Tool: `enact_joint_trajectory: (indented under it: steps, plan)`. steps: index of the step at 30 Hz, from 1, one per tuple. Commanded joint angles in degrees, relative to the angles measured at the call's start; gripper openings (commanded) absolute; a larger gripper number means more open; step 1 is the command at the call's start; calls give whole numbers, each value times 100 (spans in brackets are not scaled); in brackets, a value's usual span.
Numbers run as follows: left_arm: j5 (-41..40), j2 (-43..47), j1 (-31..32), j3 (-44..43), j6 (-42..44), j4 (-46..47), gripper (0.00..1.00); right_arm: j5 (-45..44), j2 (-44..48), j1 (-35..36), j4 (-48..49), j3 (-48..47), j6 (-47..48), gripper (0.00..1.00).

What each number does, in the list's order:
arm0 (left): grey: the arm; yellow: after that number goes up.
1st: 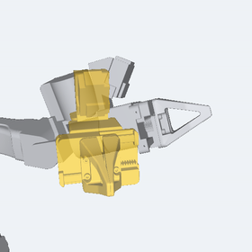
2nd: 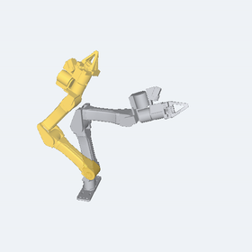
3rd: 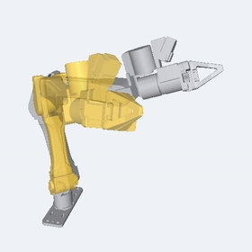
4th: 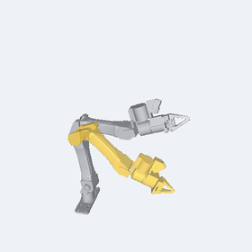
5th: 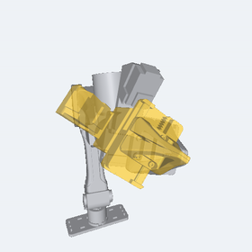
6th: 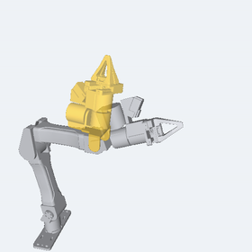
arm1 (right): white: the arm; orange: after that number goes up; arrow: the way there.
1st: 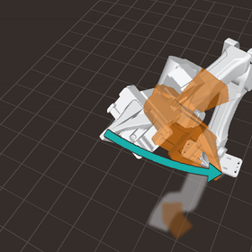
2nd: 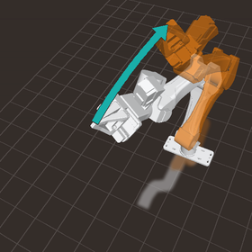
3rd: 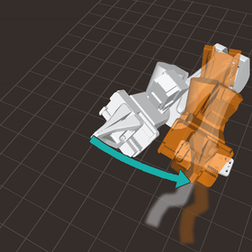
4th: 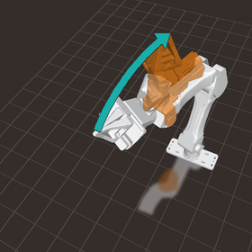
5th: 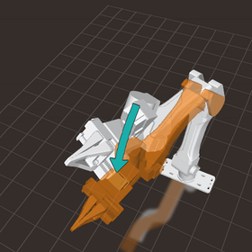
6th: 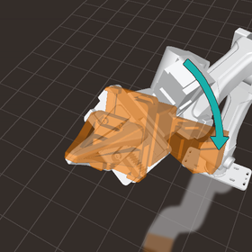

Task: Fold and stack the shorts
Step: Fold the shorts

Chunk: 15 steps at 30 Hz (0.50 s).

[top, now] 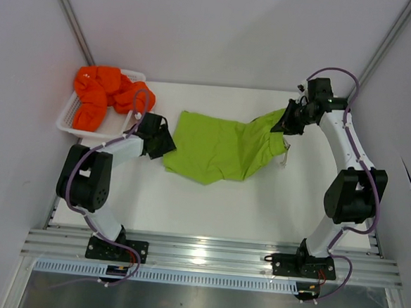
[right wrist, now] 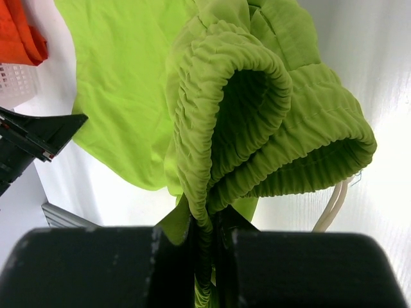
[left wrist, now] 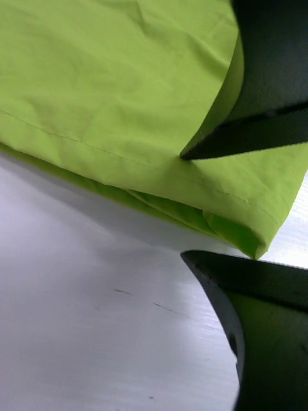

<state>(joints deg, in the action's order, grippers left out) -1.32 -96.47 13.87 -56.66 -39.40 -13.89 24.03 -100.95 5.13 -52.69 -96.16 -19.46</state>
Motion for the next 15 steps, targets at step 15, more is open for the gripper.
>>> enact_joint_trajectory:
  steps: [15]
  plan:
    - [-245, 953, 1003, 1535, -288, 747, 39, -2393, -777, 840, -1586, -1906, 118, 1]
